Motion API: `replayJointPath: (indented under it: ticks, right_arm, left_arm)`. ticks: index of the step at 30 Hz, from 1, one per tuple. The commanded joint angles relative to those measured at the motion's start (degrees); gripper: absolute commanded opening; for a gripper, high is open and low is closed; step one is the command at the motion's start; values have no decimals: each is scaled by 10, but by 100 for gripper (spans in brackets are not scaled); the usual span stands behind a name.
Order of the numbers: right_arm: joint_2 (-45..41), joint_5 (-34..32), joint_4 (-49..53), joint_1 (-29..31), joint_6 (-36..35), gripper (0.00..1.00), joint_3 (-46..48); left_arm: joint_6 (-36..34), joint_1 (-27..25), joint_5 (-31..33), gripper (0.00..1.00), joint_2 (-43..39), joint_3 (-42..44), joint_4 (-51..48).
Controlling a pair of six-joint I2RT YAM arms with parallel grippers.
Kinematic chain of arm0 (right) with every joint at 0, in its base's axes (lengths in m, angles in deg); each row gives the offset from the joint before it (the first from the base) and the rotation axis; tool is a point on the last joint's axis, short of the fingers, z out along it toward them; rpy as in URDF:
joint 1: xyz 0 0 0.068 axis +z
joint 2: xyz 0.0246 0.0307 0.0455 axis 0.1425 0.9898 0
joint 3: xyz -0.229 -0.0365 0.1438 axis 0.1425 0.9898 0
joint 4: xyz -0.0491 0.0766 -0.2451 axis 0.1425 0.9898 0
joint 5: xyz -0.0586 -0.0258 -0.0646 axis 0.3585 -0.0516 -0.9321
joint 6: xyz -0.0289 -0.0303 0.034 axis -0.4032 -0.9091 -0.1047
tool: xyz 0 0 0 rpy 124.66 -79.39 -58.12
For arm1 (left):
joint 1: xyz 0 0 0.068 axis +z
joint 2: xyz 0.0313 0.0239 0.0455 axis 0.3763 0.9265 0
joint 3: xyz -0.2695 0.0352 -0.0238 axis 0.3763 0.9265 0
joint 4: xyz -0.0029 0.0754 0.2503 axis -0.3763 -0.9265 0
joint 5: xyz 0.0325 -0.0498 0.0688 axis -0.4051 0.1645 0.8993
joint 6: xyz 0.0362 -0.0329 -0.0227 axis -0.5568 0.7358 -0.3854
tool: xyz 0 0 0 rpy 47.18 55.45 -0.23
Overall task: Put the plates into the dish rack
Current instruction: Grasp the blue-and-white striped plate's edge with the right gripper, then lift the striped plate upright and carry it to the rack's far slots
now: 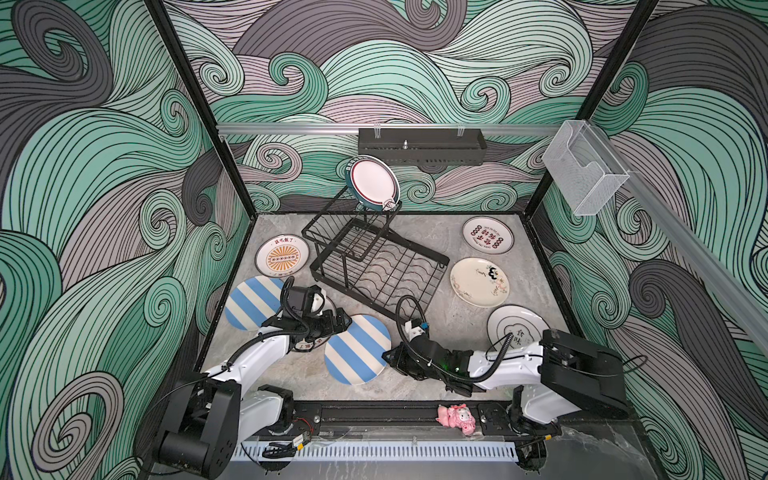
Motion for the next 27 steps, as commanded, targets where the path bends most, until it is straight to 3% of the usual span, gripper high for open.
replayJointPath:
  ticks: [1,8,16,27]
  right_arm:
    - [-56,-35,93,4,-41,0,-8]
    - [-187,-83,238,4,-117,0,-25]
    - [-282,-75,411,-12,-239,0,-94]
    - [-336,63,566,-202,-446,0,-263]
  left_arm:
    - [10,-4,-6,99,-21,-4,-22]
    - [24,-2,4,99,-69,-47,-78]
    - [18,-1,8,99,-101,-105,-155]
    - [-34,13,65,98,-129,-214,-207]
